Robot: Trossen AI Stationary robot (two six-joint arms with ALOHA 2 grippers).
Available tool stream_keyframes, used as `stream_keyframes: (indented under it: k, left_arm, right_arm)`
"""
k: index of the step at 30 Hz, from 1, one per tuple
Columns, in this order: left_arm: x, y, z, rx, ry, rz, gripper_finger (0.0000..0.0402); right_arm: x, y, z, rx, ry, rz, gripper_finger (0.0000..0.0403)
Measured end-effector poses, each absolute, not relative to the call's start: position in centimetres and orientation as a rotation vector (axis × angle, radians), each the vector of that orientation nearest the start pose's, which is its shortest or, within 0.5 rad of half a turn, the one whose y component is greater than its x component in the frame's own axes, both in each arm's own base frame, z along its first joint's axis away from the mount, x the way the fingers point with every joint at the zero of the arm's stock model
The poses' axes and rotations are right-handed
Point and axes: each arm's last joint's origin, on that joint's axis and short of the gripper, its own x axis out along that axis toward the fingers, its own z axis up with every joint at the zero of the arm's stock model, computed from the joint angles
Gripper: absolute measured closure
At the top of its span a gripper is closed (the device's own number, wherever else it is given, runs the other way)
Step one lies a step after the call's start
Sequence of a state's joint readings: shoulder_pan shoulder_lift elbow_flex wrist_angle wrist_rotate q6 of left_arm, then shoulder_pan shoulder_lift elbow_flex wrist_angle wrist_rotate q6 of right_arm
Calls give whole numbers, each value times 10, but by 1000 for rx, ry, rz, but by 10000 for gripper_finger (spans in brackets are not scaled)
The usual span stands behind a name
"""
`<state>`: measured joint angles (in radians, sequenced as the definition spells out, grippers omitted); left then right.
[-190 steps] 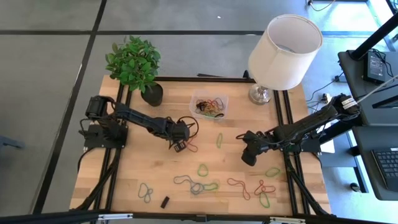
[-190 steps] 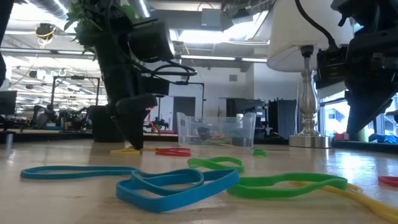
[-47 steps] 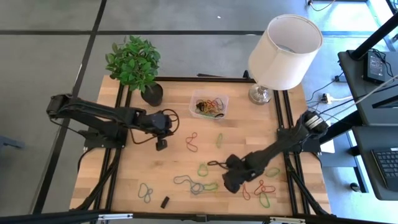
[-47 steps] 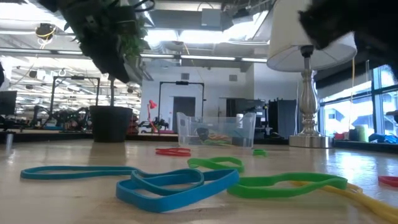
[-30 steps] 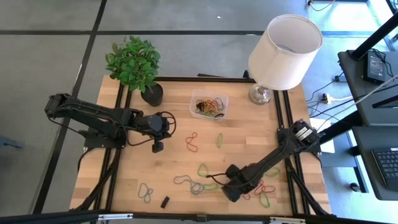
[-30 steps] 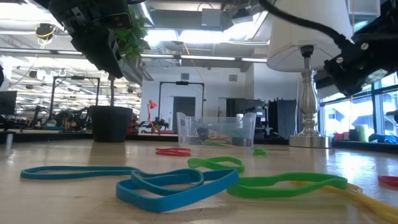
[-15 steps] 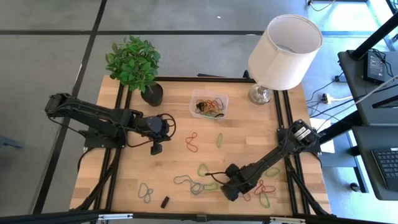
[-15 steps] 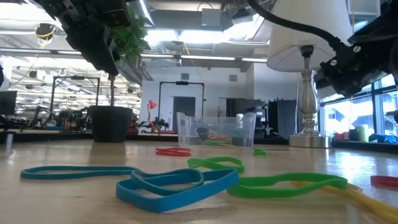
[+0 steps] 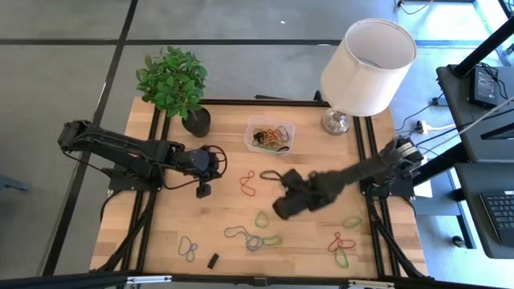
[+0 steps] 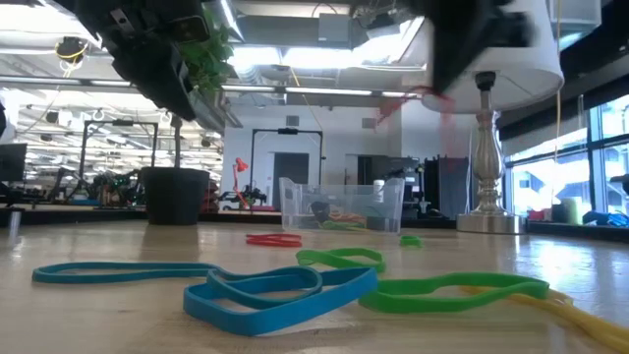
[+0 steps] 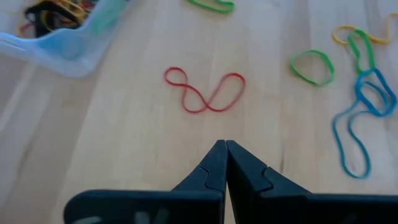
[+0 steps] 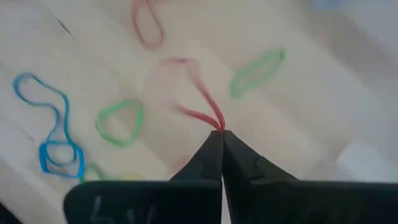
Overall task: Pick and place rubber bands into bin
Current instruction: Put the red rubber band into the transparent bin
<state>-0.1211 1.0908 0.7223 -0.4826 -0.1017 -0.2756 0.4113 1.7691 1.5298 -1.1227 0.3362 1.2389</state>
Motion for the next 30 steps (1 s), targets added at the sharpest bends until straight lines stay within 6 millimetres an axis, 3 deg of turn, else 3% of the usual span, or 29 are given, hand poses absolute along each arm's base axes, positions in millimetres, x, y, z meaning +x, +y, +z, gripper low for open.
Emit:
stream_keyframes:
  k: [10, 14, 18, 23, 30]
  left_arm:
    - [213, 0, 234, -208, 814, 205, 400]
    - [213, 9, 234, -237, 809, 253, 400]
    - [212, 17, 234, -266, 803, 295, 400]
    - [212, 23, 234, -289, 798, 328, 400]
    - [211, 28, 234, -290, 792, 367, 400]
  right_arm:
    - [366, 9, 337, 321, 873, -590, 402]
    - [377, -37, 343, 232, 824, -605, 403]
    - [385, -77, 325, 194, 905, -613, 403]
    - [397, -116, 274, 220, 1097, -600, 403]
    - [399, -143, 213, 282, 1361, -592, 403]
